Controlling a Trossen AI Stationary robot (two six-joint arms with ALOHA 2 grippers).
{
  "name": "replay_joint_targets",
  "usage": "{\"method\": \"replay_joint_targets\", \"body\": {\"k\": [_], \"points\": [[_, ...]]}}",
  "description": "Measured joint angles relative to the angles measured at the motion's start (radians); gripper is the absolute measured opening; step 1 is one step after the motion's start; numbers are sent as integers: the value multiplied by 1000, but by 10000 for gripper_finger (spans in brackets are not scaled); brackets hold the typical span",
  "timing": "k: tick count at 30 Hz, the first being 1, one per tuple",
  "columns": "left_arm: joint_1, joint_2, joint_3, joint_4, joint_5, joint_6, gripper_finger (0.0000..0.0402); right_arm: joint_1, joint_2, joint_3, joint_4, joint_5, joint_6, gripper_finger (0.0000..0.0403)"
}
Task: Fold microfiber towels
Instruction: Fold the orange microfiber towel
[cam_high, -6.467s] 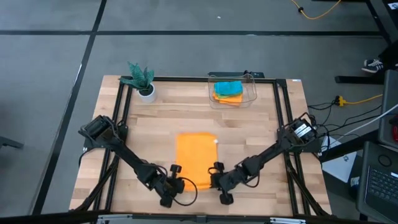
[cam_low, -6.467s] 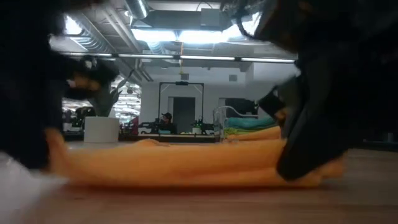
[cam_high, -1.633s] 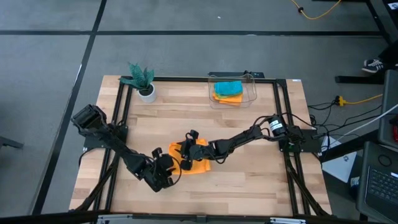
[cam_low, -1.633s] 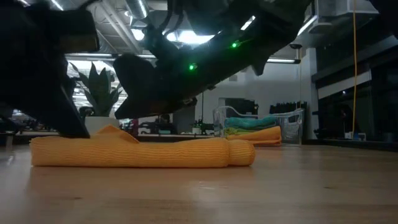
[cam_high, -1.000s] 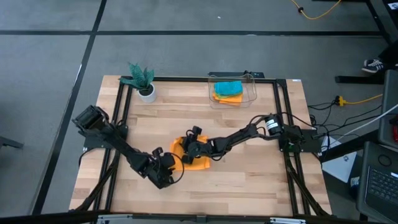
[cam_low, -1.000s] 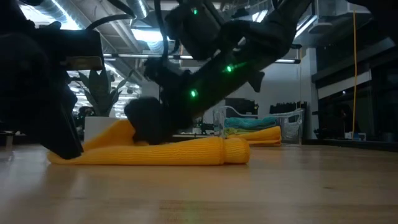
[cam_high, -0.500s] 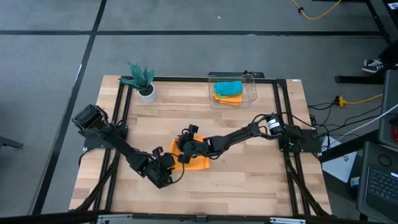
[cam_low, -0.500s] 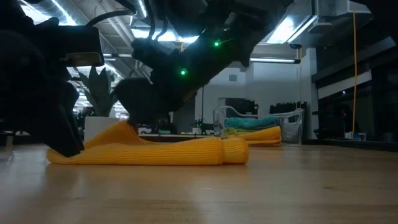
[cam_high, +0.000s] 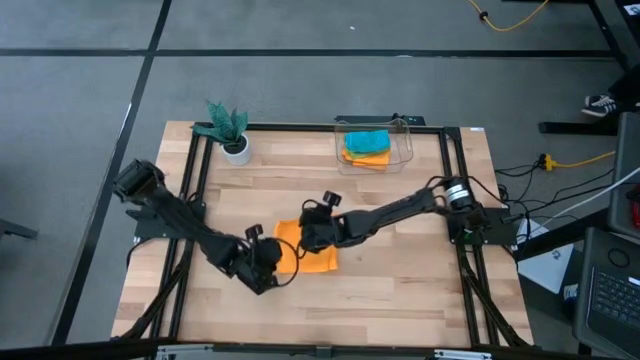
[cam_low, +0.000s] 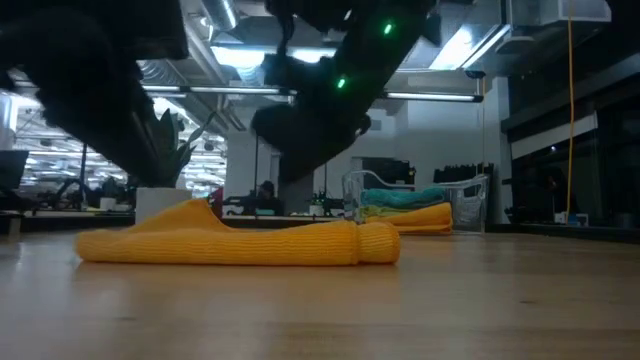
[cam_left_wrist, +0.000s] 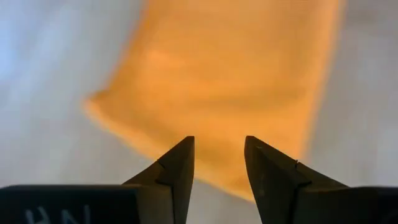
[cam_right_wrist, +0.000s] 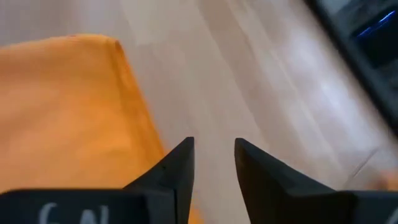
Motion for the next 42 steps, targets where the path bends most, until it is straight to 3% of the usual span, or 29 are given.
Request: {"method": "replay_joint_targets", "body": {"k": [5,9,12,17,31,36,38,42], "points": [[111,-20,-22,-94,-10,53,135,6,-53,0,-59,-226,55,107],[222,-9,-102,-1,-6,130,135,26,-44,-9,-4,-359,54,106],[287,-9,-151,88,-4,173,135,50,-43,-20,20,-398,58,106],[339,-11,-163,68,51,222,135,105,-43,-23,21,-399,65,106],[336,-40,-54,43,52,340,135,166,-43,-23,23,-399,85,106],[306,-40,-10,-48,171,319,135,175,-43,-23,23,-397,138,106],[291,-40,-9,-87,210,285,135,180,-43,-23,24,-365,193,106],[255,-40,-19,-108,194,228,135,195,-21,-23,28,-230,310,106]]}}
